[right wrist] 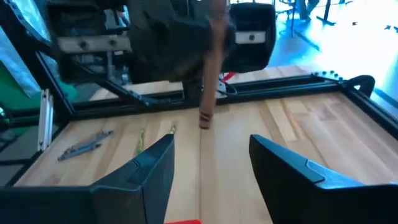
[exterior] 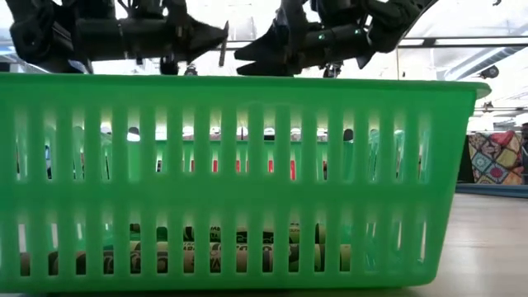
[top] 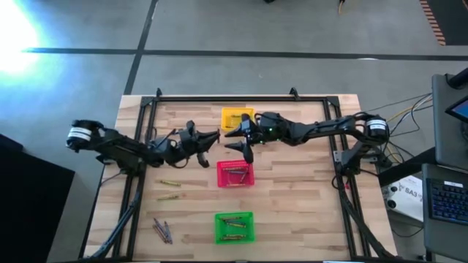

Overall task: Sort crayons
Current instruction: Put the brown crayon into the yellow bin

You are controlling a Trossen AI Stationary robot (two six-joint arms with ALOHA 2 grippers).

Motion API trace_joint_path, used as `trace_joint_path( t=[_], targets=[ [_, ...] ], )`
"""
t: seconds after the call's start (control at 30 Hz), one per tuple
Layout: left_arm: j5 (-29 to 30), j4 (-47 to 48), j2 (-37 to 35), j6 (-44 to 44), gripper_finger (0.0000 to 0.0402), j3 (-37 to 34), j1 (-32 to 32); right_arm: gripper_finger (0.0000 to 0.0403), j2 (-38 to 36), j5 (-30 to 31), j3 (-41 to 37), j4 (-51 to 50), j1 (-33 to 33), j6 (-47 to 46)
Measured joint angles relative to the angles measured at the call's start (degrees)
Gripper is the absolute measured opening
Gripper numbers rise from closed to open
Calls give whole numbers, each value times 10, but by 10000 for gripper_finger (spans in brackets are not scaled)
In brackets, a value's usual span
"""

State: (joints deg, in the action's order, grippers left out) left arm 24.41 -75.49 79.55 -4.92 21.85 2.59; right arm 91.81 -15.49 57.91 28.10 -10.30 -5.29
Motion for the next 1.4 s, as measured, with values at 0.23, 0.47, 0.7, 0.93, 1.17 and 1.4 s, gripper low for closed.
trace_joint_path(
  t=[0.23, 0.47, 0.7, 0.93, 1.17, 1.4],
  targets=[
    [-46, -31, 88, -1, 0, 49, 0, 201, 39, -26, 1, 36, 8, -11],
    [-57, -32, 133, -3, 0, 74, 0, 199, 21, -41, -1, 11, 9, -15],
    [-57, -32, 128, -7, 0, 69, 0, 114, 13, -40, -2, -19, 9, -16],
    [-54, -15, 124, -23, 6, 63, -1, 21, 13, -39, -2, -25, 9, -9],
    [-18, 19, 119, -53, 60, 55, -12, 18, 12, 99, -2, -85, -1, 3],
    [26, 123, 65, -53, 122, 46, -17, 18, 12, 124, 30, -235, -88, 41]
  ],
)
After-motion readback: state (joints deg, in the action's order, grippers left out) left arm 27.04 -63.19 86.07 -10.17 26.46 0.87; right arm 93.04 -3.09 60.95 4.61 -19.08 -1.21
